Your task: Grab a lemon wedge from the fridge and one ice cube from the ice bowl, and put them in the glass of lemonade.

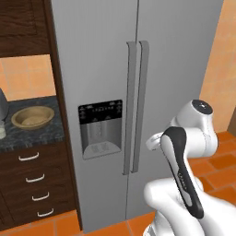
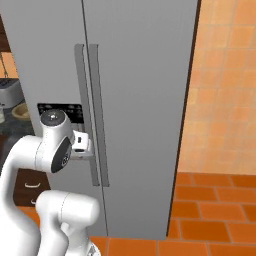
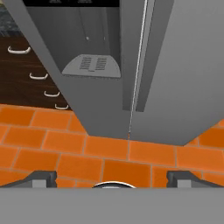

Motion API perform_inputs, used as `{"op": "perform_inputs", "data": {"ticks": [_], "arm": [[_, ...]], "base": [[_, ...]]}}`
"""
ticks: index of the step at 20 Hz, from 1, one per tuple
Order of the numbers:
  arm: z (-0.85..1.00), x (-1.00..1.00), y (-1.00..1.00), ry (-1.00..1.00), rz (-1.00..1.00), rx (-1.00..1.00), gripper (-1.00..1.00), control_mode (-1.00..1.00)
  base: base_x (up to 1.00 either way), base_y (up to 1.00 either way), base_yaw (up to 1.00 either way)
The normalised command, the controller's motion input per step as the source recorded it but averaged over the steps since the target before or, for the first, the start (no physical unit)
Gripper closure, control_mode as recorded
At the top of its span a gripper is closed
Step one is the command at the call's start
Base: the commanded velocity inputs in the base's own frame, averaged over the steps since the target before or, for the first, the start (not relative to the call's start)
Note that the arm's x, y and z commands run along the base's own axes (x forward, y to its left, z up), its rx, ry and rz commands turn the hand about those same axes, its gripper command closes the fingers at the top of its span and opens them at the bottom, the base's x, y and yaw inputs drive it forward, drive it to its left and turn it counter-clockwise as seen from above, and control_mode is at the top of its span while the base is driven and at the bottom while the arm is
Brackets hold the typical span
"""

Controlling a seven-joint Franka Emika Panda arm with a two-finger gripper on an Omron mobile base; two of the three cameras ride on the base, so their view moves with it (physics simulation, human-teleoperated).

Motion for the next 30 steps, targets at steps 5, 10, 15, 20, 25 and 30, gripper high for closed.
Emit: {"op": "perform_inputs", "data": {"ticks": [5, 10, 15, 20, 25, 30], "arm": [[0.00, 0.00, 0.00, 0.00, 0.00, 0.00, -1.00, 1.00], [0.00, 0.00, 0.00, 0.00, 0.00, 0.00, -1.00, 1.00], [-0.14, 0.00, 0.00, 0.00, 0.00, 0.00, -1.00, -1.00], [-0.10, 0.00, 0.00, 0.00, 0.00, 0.00, -1.00, -1.00], [0.00, 0.01, -0.05, -0.04, 0.00, 0.01, -1.00, -1.00], [0.19, 0.44, -0.08, -0.31, 0.00, 0.08, -1.00, -1.00]], "base": [[-0.12, 0.00, 0.00], [-0.23, 0.00, 0.00], [-0.03, 0.00, 0.00], [0.00, 0.00, 0.00], [0.00, 0.00, 0.00], [0.00, 0.00, 0.00]]}}
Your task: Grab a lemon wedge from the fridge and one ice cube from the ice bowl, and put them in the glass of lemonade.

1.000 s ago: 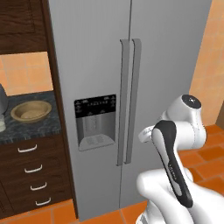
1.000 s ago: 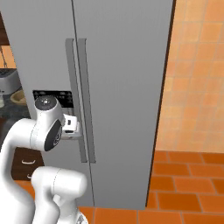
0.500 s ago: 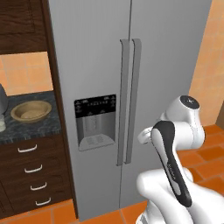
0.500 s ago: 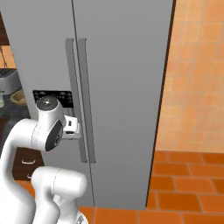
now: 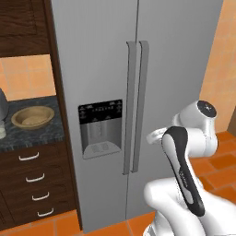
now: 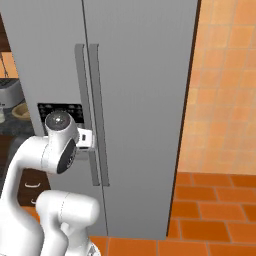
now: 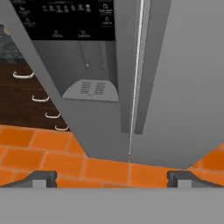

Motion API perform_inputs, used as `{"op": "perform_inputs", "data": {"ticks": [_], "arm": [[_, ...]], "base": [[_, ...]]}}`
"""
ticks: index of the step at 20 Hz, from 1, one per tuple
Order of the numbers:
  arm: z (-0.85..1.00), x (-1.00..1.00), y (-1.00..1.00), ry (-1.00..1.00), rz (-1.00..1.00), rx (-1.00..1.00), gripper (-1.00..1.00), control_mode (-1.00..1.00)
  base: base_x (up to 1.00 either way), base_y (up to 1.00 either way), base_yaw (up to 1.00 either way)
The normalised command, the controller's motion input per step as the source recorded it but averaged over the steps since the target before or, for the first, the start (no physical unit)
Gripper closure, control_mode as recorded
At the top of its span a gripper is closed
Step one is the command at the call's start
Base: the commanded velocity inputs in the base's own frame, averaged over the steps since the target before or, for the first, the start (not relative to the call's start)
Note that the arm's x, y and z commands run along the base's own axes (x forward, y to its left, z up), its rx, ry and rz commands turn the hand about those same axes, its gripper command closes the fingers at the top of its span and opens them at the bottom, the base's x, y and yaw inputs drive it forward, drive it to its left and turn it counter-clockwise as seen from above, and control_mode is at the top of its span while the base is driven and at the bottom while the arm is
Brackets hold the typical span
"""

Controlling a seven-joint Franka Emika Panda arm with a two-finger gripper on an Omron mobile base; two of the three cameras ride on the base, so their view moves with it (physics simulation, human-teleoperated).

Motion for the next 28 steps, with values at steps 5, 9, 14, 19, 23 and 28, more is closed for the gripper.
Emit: {"op": "perform_inputs", "data": {"ticks": [5, 9, 14, 19, 23, 28], "arm": [[0.17, 0.70, -0.14, -0.22, 0.00, 0.09, -1.00, -1.00], [0.11, 0.60, -0.13, 0.00, 0.00, 0.07, -1.00, -1.00], [0.10, 0.77, -0.05, 0.00, 0.00, 0.09, -1.00, -1.00], [0.53, 0.44, 0.00, 0.00, 0.00, 0.01, -1.00, -1.00], [0.42, 0.62, 0.00, -0.12, 0.00, 0.00, -1.00, -1.00], [0.34, 0.28, 0.00, -0.06, -0.01, 0.00, -1.00, -1.00]], "base": [[0.00, 0.00, 0.00], [0.00, 0.00, 0.00], [0.00, 0.00, 0.00], [0.00, 0.00, 0.00], [0.00, 0.00, 0.00], [0.00, 0.00, 0.00]]}}
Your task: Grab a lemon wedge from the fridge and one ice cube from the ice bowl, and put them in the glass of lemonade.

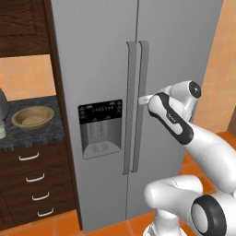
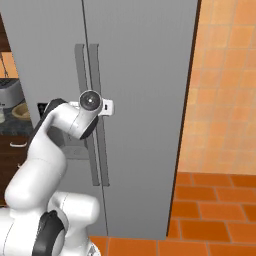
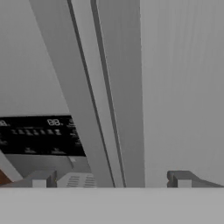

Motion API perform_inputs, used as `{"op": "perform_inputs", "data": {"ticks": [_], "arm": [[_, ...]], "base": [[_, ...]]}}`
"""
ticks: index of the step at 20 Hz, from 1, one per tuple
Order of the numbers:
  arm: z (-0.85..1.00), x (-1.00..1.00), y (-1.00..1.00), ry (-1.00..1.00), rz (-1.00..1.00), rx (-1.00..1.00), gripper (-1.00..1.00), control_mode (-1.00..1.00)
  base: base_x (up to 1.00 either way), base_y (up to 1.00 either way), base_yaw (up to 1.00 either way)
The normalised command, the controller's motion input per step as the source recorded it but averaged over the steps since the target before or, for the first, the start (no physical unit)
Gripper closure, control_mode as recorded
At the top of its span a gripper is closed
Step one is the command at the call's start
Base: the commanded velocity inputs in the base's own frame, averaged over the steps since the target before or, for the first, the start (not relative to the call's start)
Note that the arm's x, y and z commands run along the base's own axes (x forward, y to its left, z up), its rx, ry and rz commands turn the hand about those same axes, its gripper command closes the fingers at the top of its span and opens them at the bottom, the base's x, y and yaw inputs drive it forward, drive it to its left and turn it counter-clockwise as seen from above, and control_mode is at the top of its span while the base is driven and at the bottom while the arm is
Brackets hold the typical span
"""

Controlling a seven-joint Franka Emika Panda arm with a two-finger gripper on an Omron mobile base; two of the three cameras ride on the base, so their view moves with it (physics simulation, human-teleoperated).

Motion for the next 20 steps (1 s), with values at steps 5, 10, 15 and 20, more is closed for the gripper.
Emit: {"op": "perform_inputs", "data": {"ticks": [5, 10, 15, 20], "arm": [[0.13, 0.16, 0.00, 0.00, -0.06, 0.00, -1.00, -1.00], [0.00, 0.32, 0.00, 0.00, -0.07, 0.00, -1.00, -1.00], [-0.09, 0.36, 0.00, 0.00, -0.04, 0.00, -1.00, -1.00], [-0.17, 0.41, 0.00, 0.00, -0.01, 0.00, -1.00, -1.00]], "base": [[0.00, 0.00, 0.00], [0.00, 0.00, 0.00], [0.00, 0.00, 0.00], [0.00, 0.00, 0.00]]}}
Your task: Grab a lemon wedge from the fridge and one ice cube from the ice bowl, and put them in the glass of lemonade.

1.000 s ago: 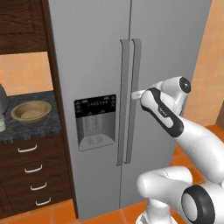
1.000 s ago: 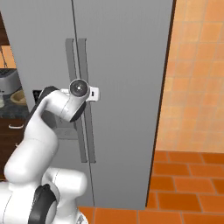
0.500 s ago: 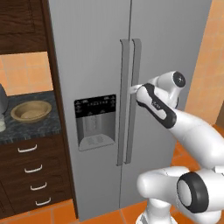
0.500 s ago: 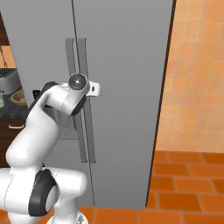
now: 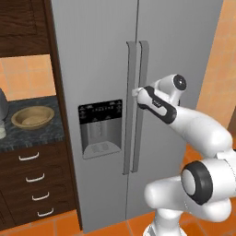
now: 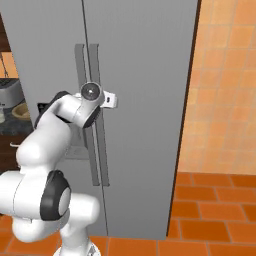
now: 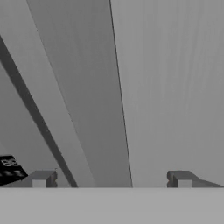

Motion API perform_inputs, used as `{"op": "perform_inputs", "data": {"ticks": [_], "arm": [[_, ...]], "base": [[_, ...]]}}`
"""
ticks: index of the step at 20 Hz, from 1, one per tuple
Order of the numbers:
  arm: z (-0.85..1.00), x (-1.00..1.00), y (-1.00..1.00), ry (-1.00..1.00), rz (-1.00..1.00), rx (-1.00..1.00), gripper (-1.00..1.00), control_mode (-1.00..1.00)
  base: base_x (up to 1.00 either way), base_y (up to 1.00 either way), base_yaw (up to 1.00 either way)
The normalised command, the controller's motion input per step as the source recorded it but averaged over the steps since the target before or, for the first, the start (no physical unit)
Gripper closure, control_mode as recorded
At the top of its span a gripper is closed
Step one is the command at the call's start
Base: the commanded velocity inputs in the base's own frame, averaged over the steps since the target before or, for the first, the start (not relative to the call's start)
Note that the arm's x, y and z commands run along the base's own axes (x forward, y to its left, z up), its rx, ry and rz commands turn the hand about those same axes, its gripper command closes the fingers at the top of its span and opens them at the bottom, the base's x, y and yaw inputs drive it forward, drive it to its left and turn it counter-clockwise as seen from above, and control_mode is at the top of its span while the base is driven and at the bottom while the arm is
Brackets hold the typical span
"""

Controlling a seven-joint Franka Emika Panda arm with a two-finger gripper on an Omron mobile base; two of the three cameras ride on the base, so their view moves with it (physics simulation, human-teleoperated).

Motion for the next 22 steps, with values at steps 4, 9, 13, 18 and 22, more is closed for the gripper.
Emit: {"op": "perform_inputs", "data": {"ticks": [4, 9, 13, 18, 22], "arm": [[-0.24, 0.39, 0.01, -0.02, -0.01, 0.00, -1.00, -1.00], [-0.28, 0.43, 0.03, -0.02, -0.02, 0.00, -1.00, -1.00], [-0.31, 0.49, 0.00, -0.02, -0.02, 0.00, -1.00, -1.00], [-0.26, 0.57, 0.00, -0.01, -0.02, 0.00, 1.00, -1.00], [0.00, 0.22, 0.00, 0.00, 0.00, 0.00, 1.00, -1.00]], "base": [[0.00, 0.00, 0.00], [0.00, 0.00, 0.00], [0.00, 0.00, 0.00], [0.00, 0.00, 0.00], [0.00, 0.00, 0.00]]}}
